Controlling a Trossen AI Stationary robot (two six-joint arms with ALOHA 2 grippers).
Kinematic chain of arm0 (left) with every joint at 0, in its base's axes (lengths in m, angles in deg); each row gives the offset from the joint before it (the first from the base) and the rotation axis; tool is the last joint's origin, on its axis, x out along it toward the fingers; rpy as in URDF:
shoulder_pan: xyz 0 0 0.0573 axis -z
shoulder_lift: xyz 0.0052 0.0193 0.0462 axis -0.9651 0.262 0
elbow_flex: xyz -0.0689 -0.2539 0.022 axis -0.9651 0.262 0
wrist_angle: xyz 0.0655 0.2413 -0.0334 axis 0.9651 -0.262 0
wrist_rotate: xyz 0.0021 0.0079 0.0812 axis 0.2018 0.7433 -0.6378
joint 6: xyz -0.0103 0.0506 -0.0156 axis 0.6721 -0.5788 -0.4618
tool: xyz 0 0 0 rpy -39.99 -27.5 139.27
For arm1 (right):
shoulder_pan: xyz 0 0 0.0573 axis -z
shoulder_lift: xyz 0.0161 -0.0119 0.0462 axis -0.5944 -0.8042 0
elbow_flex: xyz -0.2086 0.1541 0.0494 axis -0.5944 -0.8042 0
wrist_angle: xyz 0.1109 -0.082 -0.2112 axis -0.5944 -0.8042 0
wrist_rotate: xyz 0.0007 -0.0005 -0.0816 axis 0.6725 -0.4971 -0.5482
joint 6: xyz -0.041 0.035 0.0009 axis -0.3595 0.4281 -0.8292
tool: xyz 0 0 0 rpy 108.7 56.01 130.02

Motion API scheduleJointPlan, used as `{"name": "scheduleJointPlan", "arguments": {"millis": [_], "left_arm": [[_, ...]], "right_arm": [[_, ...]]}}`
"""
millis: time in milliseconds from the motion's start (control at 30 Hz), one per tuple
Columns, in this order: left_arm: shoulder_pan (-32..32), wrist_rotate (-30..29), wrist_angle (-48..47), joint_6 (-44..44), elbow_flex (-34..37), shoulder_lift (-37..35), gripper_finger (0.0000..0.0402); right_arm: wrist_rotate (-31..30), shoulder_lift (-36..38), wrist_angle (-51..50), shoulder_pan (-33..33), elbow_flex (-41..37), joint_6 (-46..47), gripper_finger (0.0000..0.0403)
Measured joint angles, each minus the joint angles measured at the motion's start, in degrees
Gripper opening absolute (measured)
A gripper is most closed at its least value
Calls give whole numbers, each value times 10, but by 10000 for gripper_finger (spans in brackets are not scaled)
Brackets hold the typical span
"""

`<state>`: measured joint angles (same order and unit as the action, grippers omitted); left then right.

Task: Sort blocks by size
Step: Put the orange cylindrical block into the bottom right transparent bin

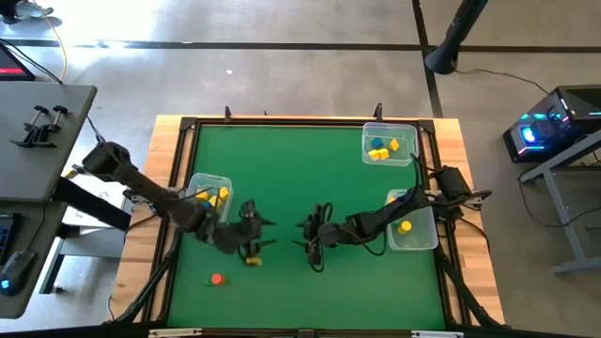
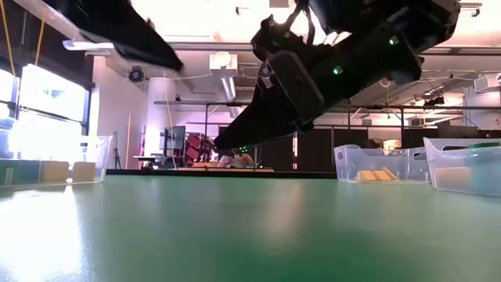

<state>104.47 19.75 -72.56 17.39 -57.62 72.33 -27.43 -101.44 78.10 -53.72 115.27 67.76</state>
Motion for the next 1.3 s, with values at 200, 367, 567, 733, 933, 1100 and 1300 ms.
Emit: {"name": "scheduleJointPlan", "arguments": {"millis": [200, 367, 567, 733, 933, 1100, 1300], "left_arm": [[96, -4, -244, 33, -175, 55, 185], [145, 42, -475, 213, -307, 152, 164], [187, 259, -637, 537, -367, 220, 157], [222, 311, -643, 690, -367, 226, 157], [242, 305, -673, 822, -365, 219, 181], [242, 310, -663, 880, -324, 219, 241], [218, 341, -620, 838, -279, 219, 285]], "right_arm": [[6, 0, -5, 0, 0, -39, 234], [35, 0, 4, 14, 0, -75, 234], [95, 0, 35, 39, 0, -125, 234], [147, 0, 55, 57, 0, -150, 234], [152, 0, 56, 66, 0, -157, 234], [171, 0, 52, 68, 0, -155, 234], [171, 0, 46, 63, 0, -143, 234]]}}
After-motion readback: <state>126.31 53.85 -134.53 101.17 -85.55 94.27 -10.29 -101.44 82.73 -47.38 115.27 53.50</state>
